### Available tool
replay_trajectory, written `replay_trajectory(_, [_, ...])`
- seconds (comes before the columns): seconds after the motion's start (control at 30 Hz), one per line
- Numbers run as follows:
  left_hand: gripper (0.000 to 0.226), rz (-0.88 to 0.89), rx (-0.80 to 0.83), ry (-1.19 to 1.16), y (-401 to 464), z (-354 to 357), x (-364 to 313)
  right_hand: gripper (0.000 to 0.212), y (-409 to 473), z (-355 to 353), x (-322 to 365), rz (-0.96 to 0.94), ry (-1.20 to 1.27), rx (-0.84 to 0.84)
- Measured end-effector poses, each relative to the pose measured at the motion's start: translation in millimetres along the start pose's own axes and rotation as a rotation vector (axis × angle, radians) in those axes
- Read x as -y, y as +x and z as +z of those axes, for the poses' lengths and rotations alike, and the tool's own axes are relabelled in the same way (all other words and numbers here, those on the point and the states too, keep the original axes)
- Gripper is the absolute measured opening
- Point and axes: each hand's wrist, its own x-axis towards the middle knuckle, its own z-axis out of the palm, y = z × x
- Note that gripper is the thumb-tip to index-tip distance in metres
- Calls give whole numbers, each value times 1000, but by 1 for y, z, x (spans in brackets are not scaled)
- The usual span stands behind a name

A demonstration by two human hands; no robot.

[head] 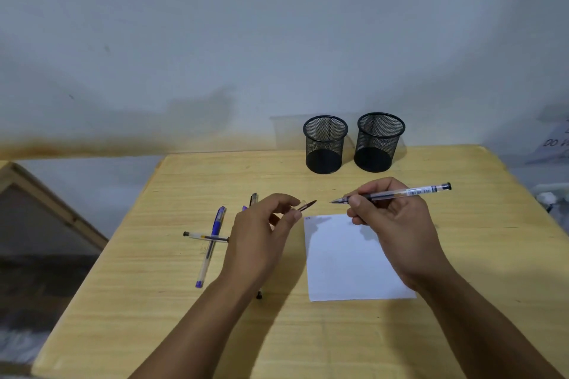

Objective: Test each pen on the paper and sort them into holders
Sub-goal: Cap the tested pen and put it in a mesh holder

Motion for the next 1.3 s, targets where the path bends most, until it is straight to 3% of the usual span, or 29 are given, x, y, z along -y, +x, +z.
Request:
replay_trajectory(0.17, [22, 89, 6, -33, -17, -1, -7, 10, -8, 8, 4, -29, -115, 84])
replay_trajectory(0.33, [17, 168, -24, -5, -26, -1, -8, 9, -12, 10, 5, -56, -226, 135])
replay_trajectory(0.57, [13, 282, -75, -24, -31, 1, -2, 17, -21, 13, 3, -134, -349, 115])
replay_trajectory(0.7, [13, 345, -85, 11, -35, 0, -4, 19, -28, 15, -3, -113, -274, 78])
replay_trajectory(0.9, [11, 222, -54, -89, -32, 4, -1, 12, -24, 18, -8, -12, -177, 94])
replay_trajectory(1.03, [15, 113, 3, -108, -28, 11, -7, 33, -14, 22, -8, 111, 69, -45])
replay_trajectory(1.17, [21, 67, 73, -137, -10, 17, -14, 21, 13, 19, -3, 73, 54, -134])
replay_trajectory(1.3, [27, -19, 71, -125, 36, 29, -11, 10, 59, 1, 13, 67, -114, -143])
